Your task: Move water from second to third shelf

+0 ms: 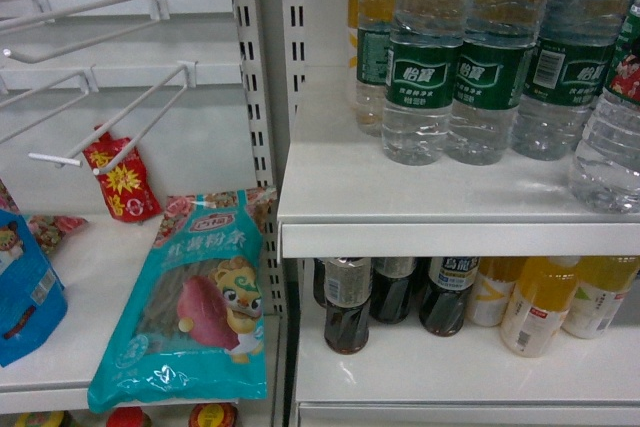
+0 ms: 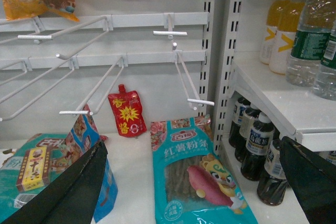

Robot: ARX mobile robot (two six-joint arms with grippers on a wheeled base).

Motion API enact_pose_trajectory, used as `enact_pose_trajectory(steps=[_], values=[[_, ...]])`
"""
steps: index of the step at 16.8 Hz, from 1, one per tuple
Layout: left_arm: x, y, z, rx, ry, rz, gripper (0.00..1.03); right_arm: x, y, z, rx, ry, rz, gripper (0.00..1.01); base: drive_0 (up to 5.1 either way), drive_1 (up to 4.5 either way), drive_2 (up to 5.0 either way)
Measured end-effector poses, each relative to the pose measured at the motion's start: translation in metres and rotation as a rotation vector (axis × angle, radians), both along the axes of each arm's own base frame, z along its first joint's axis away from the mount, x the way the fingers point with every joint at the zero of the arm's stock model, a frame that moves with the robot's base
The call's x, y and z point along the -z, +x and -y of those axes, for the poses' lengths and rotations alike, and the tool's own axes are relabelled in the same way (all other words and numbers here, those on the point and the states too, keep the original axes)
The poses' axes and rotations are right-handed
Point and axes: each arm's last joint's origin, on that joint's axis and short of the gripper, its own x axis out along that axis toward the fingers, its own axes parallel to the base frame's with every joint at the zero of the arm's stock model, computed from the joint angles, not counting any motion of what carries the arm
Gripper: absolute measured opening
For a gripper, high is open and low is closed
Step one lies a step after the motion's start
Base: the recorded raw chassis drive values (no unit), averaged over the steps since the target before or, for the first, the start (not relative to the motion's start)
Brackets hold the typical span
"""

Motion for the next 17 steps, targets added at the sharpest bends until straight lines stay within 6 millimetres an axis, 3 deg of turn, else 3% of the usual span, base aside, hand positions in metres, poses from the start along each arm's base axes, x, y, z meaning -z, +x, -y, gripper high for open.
enact_pose_trajectory(steps=[8, 17], values=[[0.000, 0.000, 0.000, 0.000, 0.000, 0.000, 0.98, 0.002, 0.020, -0.006, 0.018, 0.038, -0.017, 0.39, 0.0, 0.00, 0.0], [0.000, 0.000, 0.000, 0.000, 0.000, 0.000, 0.98, 0.003, 0.026, -0.010, 0.032, 0.038, -0.014, 0.39, 0.0, 0.00, 0.0]])
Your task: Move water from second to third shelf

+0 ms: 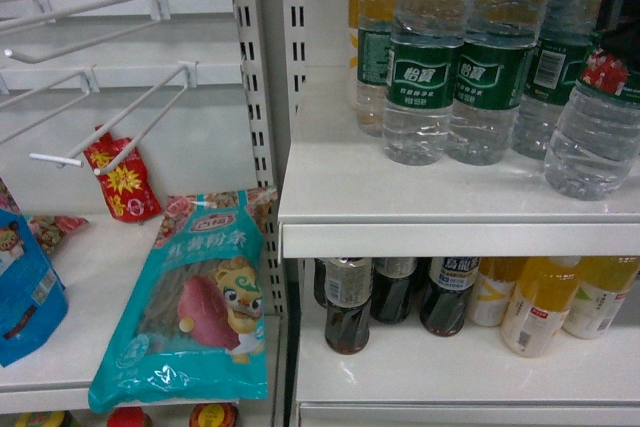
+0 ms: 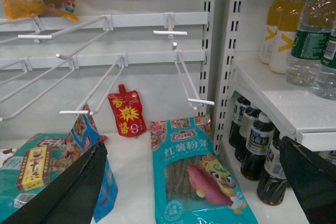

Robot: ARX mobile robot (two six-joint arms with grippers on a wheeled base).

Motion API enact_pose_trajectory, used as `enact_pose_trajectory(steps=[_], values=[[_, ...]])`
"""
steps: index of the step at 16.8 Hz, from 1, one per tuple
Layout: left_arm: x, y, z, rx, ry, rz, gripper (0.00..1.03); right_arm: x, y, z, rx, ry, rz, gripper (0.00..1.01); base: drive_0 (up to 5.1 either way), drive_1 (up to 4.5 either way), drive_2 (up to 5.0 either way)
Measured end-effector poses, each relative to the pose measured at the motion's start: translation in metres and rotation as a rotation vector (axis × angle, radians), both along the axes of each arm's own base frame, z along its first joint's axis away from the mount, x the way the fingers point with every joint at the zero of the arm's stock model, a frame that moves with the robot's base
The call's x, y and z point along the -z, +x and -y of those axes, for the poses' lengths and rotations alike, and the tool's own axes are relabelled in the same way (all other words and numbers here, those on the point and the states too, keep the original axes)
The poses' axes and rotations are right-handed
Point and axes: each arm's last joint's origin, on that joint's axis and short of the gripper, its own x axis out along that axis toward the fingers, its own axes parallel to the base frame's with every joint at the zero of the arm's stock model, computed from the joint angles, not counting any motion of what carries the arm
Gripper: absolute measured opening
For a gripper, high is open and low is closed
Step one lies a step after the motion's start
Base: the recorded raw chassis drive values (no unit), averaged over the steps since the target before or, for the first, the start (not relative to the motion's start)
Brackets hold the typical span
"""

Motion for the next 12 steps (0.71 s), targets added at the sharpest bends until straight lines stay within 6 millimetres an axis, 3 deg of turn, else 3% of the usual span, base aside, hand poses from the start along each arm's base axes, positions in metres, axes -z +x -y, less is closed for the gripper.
enact_pose_trajectory(steps=[1, 3, 5, 6, 12], values=[[0.000, 0.000, 0.000, 0.000, 0.000, 0.001, 0.98, 0.000, 0.000, 0.000, 0.000, -0.001, 0.001, 0.44, 0.0, 0.00, 0.0], [0.000, 0.000, 0.000, 0.000, 0.000, 0.000, 0.98, -0.001, 0.001, 0.000, 0.001, 0.001, 0.012, 0.72, 0.0, 0.00, 0.0], [0.000, 0.000, 0.000, 0.000, 0.000, 0.000, 0.98, -0.004, 0.002, 0.000, 0.000, 0.002, 0.028, 0.94, 0.0, 0.00, 0.0], [0.000, 0.000, 0.000, 0.000, 0.000, 0.000, 0.98, -0.004, 0.002, 0.000, -0.002, 0.004, 0.028, 1.00, 0.0, 0.00, 0.0], [0.000, 0.000, 0.000, 0.000, 0.000, 0.000, 0.98, -0.010, -0.003, 0.001, -0.016, -0.027, 0.015, 0.98, 0.0, 0.00, 0.0]])
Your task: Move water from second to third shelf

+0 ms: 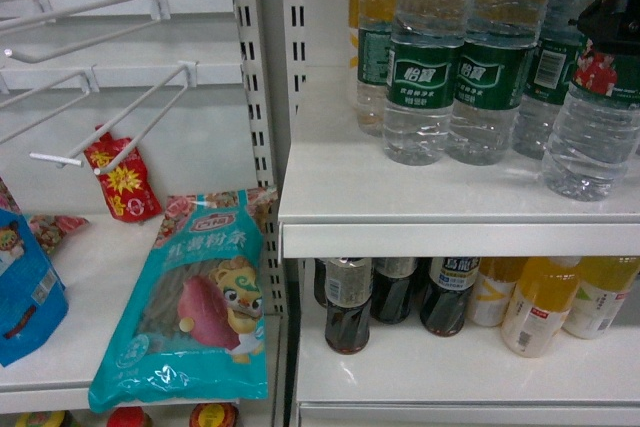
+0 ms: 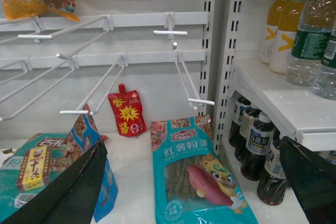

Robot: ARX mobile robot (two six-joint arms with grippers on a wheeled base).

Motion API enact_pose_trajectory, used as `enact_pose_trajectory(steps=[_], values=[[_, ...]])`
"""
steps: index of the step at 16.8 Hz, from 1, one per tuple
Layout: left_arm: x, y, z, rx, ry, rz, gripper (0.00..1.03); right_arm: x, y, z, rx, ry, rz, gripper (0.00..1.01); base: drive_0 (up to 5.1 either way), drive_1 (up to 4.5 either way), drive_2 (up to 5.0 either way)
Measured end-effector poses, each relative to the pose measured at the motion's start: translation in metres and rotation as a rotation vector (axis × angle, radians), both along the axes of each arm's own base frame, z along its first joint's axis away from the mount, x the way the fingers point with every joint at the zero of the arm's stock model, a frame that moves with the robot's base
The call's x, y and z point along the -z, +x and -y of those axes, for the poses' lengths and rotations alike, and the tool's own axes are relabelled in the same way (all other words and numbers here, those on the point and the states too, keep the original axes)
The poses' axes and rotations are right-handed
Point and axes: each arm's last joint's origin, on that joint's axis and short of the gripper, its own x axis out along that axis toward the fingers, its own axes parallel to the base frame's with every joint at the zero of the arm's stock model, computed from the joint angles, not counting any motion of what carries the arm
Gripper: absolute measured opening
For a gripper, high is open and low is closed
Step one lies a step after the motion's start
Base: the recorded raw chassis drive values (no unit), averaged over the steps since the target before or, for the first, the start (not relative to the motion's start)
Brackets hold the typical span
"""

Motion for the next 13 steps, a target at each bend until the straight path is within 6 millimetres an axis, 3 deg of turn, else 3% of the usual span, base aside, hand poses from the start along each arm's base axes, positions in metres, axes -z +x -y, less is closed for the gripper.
enact_pose_trajectory(steps=[2, 6, 11, 12, 13], values=[[0.000, 0.000, 0.000, 0.000, 0.000, 0.000, 0.98, -0.010, -0.010, 0.004, -0.013, -0.049, 0.026, 0.98, 0.0, 0.00, 0.0], [0.000, 0.000, 0.000, 0.000, 0.000, 0.000, 0.98, -0.009, -0.029, 0.009, -0.038, -0.050, 0.012, 0.98, 0.0, 0.00, 0.0], [0.000, 0.000, 0.000, 0.000, 0.000, 0.000, 0.98, -0.024, -0.093, 0.022, -0.045, -0.052, 0.088, 0.98, 0.0, 0.00, 0.0], [0.000, 0.000, 0.000, 0.000, 0.000, 0.000, 0.98, -0.028, -0.102, 0.024, -0.025, -0.058, 0.154, 0.95, 0.0, 0.00, 0.0], [0.000, 0.000, 0.000, 0.000, 0.000, 0.000, 0.98, -0.030, -0.114, 0.027, 0.026, -0.074, 0.252, 0.87, 0.0, 0.00, 0.0]])
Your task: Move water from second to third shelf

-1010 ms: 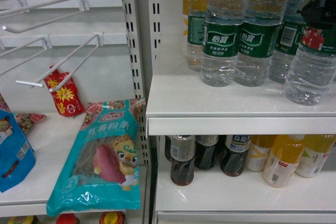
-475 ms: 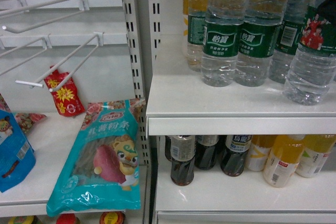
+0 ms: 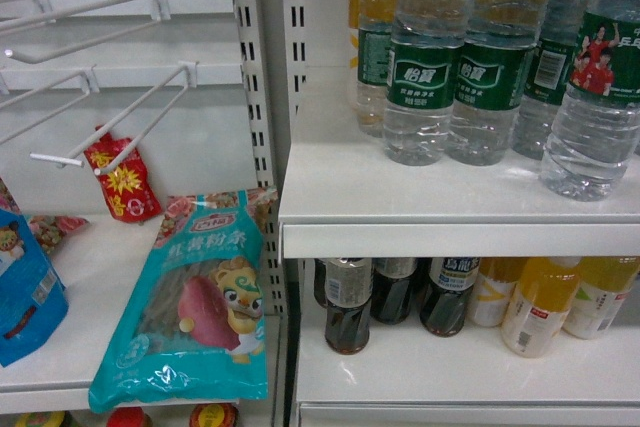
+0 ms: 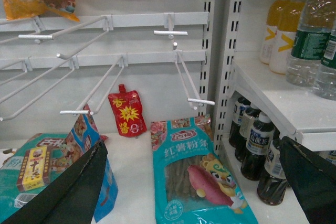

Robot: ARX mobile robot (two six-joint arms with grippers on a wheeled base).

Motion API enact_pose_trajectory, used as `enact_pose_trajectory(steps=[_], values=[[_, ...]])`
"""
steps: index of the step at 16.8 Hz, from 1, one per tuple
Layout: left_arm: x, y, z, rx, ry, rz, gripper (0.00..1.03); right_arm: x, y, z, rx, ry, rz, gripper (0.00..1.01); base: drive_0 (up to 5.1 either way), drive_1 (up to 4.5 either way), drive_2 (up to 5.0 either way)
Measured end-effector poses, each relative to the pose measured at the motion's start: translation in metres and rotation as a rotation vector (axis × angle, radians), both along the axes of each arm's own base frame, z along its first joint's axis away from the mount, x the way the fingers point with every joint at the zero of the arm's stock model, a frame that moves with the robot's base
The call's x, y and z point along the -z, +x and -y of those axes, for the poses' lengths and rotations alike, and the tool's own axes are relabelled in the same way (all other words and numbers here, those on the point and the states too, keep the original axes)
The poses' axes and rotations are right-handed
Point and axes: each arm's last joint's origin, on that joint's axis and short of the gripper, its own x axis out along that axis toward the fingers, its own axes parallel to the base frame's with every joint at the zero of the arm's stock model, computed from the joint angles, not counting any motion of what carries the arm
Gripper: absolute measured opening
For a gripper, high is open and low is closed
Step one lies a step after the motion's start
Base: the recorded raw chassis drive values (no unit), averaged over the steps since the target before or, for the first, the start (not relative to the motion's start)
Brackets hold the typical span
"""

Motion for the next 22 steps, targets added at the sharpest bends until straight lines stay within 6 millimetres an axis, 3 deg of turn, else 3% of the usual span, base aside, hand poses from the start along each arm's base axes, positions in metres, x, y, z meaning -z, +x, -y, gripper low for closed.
enact_pose_trajectory(steps=[2, 6, 9, 10, 19, 22], values=[[0.000, 0.000, 0.000, 0.000, 0.000, 0.000, 0.98, 0.016, -0.042, 0.001, 0.023, -0.009, 0.025, 0.63, 0.0, 0.00, 0.0], [0.000, 0.000, 0.000, 0.000, 0.000, 0.000, 0.98, 0.028, -0.062, 0.001, 0.023, -0.011, -0.003, 0.48, 0.0, 0.00, 0.0], [0.000, 0.000, 0.000, 0.000, 0.000, 0.000, 0.98, 0.044, -0.108, 0.001, 0.024, -0.011, 0.021, 0.09, 0.0, 0.00, 0.0], [0.000, 0.000, 0.000, 0.000, 0.000, 0.000, 0.98, 0.049, -0.117, 0.001, 0.024, -0.012, 0.048, 0.02, 0.0, 0.00, 0.0], [0.000, 0.000, 0.000, 0.000, 0.000, 0.000, 0.98, 0.091, -0.138, 0.002, 0.024, -0.014, 0.055, 0.02, 0.0, 0.00, 0.0], [0.000, 0.000, 0.000, -0.002, 0.000, 0.000, 0.98, 0.091, -0.138, 0.002, 0.025, -0.014, 0.059, 0.02, 0.0, 0.00, 0.0]])
